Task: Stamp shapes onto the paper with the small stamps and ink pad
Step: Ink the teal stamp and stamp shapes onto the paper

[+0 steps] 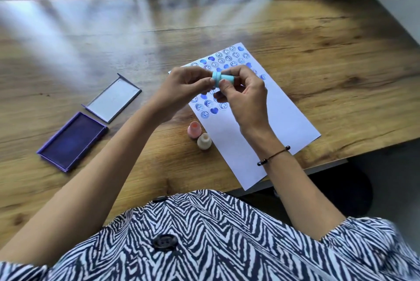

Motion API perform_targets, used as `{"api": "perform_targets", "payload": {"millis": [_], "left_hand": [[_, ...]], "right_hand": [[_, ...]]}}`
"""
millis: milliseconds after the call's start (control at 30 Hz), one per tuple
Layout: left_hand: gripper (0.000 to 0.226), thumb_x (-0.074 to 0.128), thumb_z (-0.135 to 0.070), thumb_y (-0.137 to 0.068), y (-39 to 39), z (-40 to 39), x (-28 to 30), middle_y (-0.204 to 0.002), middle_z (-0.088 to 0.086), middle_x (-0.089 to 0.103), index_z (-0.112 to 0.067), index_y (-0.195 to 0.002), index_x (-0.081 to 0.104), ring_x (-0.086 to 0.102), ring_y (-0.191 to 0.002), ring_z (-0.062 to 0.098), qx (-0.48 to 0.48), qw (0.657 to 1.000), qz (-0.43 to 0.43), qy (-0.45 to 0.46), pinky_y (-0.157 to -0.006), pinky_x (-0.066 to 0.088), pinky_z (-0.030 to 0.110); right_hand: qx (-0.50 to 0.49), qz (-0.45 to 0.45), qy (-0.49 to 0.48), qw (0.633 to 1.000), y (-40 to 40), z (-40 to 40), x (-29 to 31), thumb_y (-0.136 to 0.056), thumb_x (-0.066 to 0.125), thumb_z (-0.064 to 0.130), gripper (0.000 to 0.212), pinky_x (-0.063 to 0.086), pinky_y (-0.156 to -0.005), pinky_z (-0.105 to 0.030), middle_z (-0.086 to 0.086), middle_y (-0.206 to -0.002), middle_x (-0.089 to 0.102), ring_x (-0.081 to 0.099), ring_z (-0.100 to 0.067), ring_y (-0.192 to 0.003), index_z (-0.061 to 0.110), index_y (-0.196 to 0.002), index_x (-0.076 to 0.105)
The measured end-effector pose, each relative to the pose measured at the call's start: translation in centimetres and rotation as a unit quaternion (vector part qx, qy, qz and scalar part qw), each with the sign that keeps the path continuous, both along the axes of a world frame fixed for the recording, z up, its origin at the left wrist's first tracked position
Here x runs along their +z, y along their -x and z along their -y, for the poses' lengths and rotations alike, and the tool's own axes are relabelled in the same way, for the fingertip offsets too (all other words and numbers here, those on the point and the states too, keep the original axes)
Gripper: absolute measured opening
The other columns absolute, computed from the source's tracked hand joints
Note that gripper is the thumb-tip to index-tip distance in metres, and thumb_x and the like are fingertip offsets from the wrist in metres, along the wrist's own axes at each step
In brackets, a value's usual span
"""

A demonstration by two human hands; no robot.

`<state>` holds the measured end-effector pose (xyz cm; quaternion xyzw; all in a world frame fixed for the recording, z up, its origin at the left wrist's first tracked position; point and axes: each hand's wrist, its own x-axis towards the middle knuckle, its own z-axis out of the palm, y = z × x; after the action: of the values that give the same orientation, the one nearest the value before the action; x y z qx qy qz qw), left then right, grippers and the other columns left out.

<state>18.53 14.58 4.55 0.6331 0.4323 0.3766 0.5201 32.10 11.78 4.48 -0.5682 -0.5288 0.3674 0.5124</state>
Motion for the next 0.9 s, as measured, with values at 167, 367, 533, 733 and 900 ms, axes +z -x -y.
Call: {"api": "perform_targets", "payload": {"millis": [167, 367, 533, 733, 900], "left_hand": [[0.022, 0.053, -0.007, -0.087, 0.7, 0.4, -0.4, -0.076, 0.008, 0.057, 0.009, -0.1, 0.061, 0.05, -0.066, 0.007, 0.007, 1.0, 0.001, 0.021, -0.065, 0.043, 0.014], [0.023, 0.053, -0.009, -0.087, 1.7, 0.5, -0.9, -0.085, 0.017, 0.058, 0.009, -0.1, 0.061, 0.05, -0.075, 0.02, 0.015, 1.0, -0.008, 0.019, -0.073, 0.043, 0.028], [0.018, 0.052, -0.014, -0.088, 2.5, 0.5, -1.0, -0.077, 0.011, 0.06, 0.0, -0.092, 0.064, 0.053, -0.071, 0.014, 0.01, 1.0, -0.004, 0.022, -0.07, 0.046, 0.022], [0.017, 0.051, -0.015, -0.087, 3.8, 0.7, -1.2, -0.072, 0.007, 0.058, -0.003, -0.086, 0.063, 0.052, -0.068, 0.011, 0.028, 0.998, 0.019, 0.044, -0.068, 0.045, 0.018], [0.012, 0.056, -0.013, -0.085, 6.5, 0.6, -2.1, -0.074, 0.004, 0.064, -0.013, -0.088, 0.068, 0.055, -0.074, 0.014, 0.126, 0.981, -0.133, 0.064, -0.075, 0.044, 0.034]], "right_hand": [[-0.024, -0.005, 0.012, 1.0, 1.3, 0.4, -0.7, -0.085, 0.058, 0.003, 0.013, 0.06, -0.059, -0.03, -0.006, -0.08, 0.066, 0.067, -0.016, -0.057, 0.016, -0.083, 0.057], [-0.009, 0.004, 0.016, 1.0, 1.9, 0.5, -0.6, -0.085, 0.059, 0.005, 0.008, 0.059, -0.057, -0.025, -0.008, -0.082, 0.066, 0.068, -0.019, -0.061, 0.013, -0.086, 0.059], [0.025, 0.076, 0.008, 0.997, 1.8, 0.1, -0.5, -0.086, 0.059, 0.008, 0.003, 0.058, -0.06, -0.032, -0.006, -0.077, 0.066, 0.068, -0.024, -0.06, 0.007, -0.088, 0.061], [0.061, 0.151, -0.025, 0.986, 2.8, -0.8, -0.5, -0.085, 0.059, 0.01, 0.007, 0.056, -0.067, -0.049, -0.017, -0.078, 0.069, 0.066, -0.032, -0.069, 0.003, -0.087, 0.061], [0.212, 0.351, -0.006, 0.912, 4.6, -3.3, -0.9, -0.08, 0.062, 0.017, 0.017, 0.048, -0.077, -0.038, -0.013, -0.085, 0.067, 0.06, -0.029, -0.083, 0.005, -0.093, 0.064]]}}
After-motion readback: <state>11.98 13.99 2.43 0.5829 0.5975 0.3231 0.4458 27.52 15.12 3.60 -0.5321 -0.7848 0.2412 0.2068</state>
